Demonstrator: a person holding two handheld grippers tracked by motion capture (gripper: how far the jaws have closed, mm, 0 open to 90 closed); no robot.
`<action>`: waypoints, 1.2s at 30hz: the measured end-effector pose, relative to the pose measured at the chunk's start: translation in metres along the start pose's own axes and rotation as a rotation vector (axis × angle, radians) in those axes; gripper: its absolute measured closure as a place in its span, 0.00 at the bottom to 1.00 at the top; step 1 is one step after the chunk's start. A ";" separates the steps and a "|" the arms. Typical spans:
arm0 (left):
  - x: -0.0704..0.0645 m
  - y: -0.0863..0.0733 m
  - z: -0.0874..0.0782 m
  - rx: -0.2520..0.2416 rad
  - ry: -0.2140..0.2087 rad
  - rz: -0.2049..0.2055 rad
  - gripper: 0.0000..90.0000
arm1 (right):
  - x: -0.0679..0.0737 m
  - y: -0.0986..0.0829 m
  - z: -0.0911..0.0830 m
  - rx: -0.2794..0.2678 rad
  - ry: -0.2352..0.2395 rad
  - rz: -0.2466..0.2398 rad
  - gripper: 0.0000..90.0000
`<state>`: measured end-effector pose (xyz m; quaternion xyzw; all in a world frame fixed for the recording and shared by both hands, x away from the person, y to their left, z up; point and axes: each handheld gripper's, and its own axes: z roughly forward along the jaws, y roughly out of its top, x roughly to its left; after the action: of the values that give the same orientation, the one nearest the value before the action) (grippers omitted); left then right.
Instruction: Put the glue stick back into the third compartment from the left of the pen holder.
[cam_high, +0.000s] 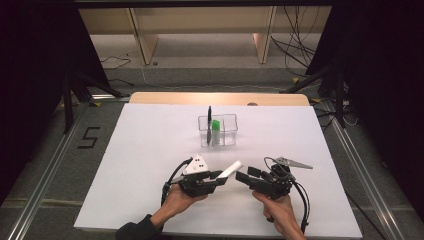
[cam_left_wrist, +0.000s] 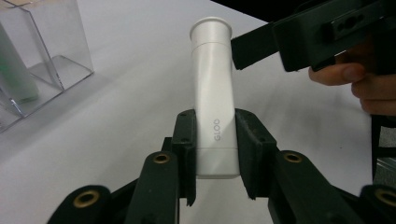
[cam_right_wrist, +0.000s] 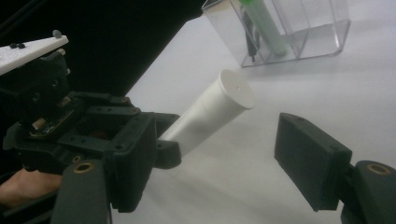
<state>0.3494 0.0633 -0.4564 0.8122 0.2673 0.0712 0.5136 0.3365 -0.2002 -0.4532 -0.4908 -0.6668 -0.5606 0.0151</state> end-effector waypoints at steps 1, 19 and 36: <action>0.000 0.000 0.000 0.000 0.000 0.000 0.78 | 0.000 0.000 0.000 0.000 0.000 0.000 0.34; -0.011 -0.003 -0.008 -0.026 -0.010 0.004 0.78 | 0.003 -0.001 0.018 0.014 0.077 0.130 0.49; -0.014 -0.005 -0.010 -0.037 -0.028 0.013 0.78 | 0.003 -0.002 0.021 0.012 0.120 0.172 0.64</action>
<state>0.3320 0.0657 -0.4537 0.8051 0.2535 0.0680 0.5318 0.3448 -0.1819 -0.4608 -0.5117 -0.6235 -0.5816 0.1058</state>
